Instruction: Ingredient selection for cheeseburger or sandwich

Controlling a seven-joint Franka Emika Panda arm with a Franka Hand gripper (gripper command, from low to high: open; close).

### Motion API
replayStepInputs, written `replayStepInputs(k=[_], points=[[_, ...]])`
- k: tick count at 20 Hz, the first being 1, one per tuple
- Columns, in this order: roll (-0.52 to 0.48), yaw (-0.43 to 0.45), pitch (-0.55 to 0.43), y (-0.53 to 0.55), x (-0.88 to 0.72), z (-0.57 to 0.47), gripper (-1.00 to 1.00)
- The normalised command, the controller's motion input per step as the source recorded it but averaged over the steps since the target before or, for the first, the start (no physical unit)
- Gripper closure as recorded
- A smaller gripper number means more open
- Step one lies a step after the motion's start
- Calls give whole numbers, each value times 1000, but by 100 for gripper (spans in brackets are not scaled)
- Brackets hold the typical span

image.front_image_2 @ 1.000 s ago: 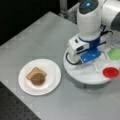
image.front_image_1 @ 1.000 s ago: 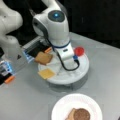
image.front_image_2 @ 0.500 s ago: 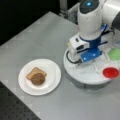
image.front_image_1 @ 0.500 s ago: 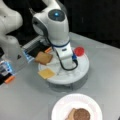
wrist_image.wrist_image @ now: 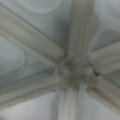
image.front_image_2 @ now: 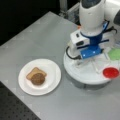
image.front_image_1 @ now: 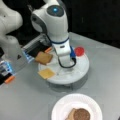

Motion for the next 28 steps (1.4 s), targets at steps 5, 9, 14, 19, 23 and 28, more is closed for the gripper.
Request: replayStepInputs(k=[5,9,14,19,23,28], points=[[-67,-16,-17,8,-176,88,-100],[67,-101,134,-42,-117,29,-100],[236,-285,233,-183,-20,153,-100],[130,-485,127,-132,33,285,-100],[60,-298,71,41,-3,220,-100],[74,-492,43,39,-18,156,-100]])
